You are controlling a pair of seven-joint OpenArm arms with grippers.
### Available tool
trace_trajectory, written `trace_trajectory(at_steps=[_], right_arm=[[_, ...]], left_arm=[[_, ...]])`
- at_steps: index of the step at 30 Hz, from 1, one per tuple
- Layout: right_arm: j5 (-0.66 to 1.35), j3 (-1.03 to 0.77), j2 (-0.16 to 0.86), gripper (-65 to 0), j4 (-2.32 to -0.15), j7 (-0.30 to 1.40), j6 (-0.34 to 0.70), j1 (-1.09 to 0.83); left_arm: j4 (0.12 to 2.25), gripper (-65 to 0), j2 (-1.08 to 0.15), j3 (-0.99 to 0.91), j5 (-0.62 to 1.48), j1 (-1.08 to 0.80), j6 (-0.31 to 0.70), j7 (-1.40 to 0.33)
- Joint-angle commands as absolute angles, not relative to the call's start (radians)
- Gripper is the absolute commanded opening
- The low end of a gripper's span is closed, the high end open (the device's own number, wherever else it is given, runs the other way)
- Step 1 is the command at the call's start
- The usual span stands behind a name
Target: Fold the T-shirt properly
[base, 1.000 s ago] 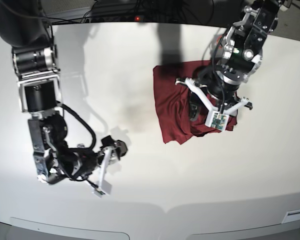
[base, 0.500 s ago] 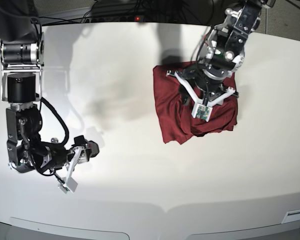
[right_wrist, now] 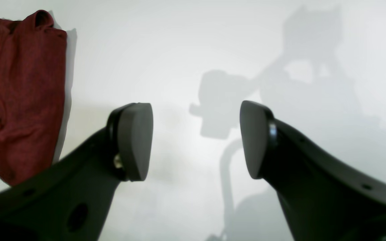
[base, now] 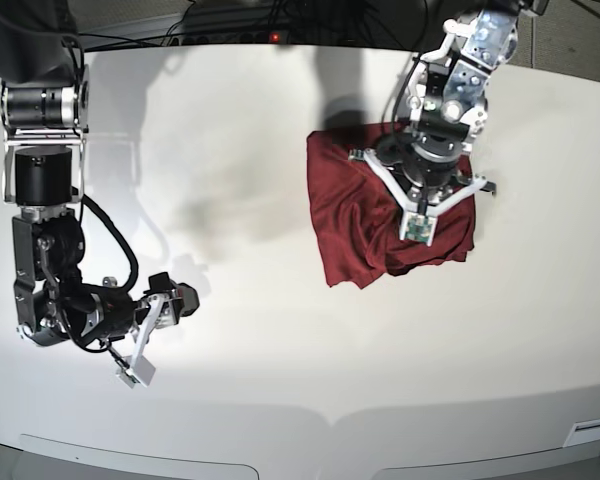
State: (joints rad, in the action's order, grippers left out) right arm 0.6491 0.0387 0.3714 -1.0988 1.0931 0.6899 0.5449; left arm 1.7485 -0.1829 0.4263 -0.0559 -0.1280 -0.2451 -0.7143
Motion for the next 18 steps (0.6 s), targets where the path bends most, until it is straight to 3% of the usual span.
trace_trajectory(at_steps=[1,7,18], right_arm=[[0.665,0.032,0.382,-24.7,-1.114,1.073,0.698,0.579],[0.665,0.032,0.379,-24.7,-1.114,1.063,0.698,0.579],[0.665,0.032,0.379,-24.7,-1.114,1.055,0.698,0.579]], left_arm=[[1.786,-65.0,-0.185,0.427,-0.062,-0.117,-0.251,-0.699],[1.901,-65.0,-0.226,0.427,-0.06,-0.134,-0.264,-0.741],[1.952,-65.0,-0.33,0.427,-0.146,-0.334,-0.444,-0.696]])
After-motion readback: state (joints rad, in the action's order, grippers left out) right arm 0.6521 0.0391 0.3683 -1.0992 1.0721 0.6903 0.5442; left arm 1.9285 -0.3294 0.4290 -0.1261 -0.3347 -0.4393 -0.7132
